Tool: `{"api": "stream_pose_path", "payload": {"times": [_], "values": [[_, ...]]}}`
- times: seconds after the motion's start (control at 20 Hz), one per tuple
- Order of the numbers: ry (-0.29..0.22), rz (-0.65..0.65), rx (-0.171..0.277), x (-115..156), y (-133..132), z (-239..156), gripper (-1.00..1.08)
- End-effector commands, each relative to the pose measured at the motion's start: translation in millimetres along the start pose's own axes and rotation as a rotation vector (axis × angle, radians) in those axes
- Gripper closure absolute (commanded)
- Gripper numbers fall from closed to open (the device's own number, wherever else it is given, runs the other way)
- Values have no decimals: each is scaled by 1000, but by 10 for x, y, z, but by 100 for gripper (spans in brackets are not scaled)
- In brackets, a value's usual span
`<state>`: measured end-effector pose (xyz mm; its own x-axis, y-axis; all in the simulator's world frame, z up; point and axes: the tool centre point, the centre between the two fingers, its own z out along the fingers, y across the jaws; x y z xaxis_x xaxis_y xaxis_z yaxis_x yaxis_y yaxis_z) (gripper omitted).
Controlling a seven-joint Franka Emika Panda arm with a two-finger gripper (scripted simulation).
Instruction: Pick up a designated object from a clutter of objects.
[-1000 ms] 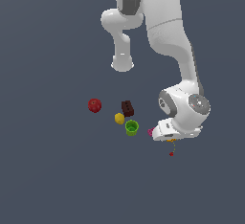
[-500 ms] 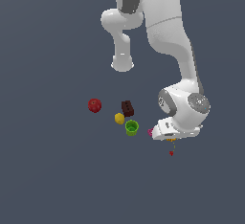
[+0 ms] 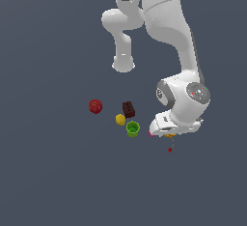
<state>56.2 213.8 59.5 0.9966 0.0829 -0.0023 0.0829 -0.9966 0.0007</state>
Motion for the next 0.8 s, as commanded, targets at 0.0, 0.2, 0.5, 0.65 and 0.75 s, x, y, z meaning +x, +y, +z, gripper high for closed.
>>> {"api": "stream_pose_path", "payload": {"times": [0.0,0.2,0.5,0.65,0.75], "values": [[2,1,0,-41,91,-175,108],[2,1,0,-132,268,-511,108],[2,0,-1,-280,556,-1069,108],[2,0,0,-357,708,-1367,108],[2,0,1,-410,814,-1577,108]]}}
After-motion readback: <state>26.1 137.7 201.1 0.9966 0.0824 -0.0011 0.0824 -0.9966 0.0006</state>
